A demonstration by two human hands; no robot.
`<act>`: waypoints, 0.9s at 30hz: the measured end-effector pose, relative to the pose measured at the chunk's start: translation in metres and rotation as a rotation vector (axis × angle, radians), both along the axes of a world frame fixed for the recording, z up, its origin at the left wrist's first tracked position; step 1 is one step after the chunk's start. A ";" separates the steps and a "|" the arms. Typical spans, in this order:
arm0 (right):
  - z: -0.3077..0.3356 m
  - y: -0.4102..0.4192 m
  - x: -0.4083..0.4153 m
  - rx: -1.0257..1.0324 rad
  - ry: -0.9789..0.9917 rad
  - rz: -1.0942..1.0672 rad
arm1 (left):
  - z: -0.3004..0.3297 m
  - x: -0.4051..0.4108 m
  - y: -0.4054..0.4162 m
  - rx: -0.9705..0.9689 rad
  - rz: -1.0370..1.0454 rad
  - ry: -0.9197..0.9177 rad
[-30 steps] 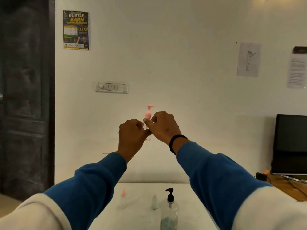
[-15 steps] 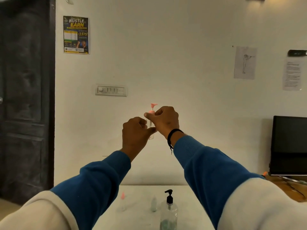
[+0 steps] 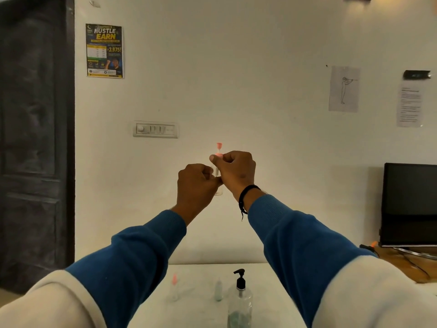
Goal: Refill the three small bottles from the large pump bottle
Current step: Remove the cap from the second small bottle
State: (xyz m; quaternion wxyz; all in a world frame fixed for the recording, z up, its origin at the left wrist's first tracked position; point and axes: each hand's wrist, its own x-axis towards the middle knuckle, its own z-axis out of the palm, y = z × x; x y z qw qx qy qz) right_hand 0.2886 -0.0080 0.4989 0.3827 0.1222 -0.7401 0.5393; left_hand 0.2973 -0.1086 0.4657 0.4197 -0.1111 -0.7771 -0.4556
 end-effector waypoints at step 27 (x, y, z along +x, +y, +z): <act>-0.011 -0.003 -0.003 -0.160 0.046 0.034 | -0.003 -0.002 0.012 -0.023 0.044 0.045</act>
